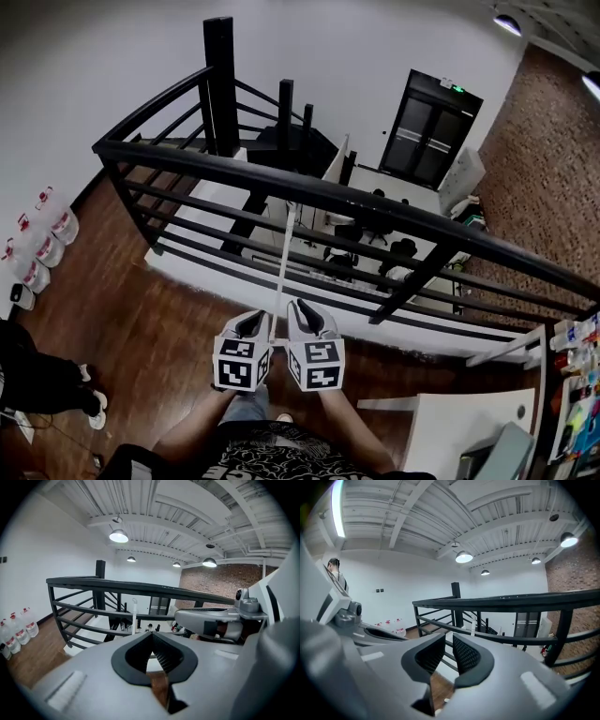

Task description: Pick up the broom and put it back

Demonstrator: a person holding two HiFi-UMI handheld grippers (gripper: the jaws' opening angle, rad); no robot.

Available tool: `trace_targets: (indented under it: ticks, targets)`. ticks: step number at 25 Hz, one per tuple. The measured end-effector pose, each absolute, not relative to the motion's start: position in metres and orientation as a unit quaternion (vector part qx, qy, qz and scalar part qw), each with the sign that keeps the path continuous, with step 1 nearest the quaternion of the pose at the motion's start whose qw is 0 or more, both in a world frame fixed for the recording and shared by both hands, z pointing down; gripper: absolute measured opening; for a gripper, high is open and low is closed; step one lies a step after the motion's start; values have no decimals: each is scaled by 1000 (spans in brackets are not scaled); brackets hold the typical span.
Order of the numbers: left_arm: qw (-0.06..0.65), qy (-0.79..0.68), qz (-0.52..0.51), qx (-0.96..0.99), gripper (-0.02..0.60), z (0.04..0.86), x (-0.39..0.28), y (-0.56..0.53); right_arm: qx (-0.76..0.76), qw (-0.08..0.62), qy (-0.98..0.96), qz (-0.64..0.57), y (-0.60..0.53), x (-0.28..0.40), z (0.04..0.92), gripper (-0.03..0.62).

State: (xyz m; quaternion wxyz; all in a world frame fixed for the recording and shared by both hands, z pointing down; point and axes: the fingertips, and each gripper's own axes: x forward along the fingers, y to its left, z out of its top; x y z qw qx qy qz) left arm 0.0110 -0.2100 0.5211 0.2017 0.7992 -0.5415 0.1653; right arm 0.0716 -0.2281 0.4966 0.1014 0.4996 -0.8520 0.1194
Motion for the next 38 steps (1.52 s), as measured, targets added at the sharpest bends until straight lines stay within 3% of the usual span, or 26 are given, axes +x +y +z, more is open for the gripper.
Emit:
trace_targets:
  ticks: [7,17,31,38]
  targets:
    - [200,-523,163,812,5,512,-7,-286,494,113,-852,127,-321,37,509,77]
    - [172,-503,165,831,5,500,-31,-382,538,112,-819,162,-440,22,540,107]
    - [181,-480,166,842,5,510,-59,-435,575,145,-779,204,-527,26,601,185]
    - [178,-479,169,843,5,511,-67,-460,593,121,-756,248,-564,37,622,210]
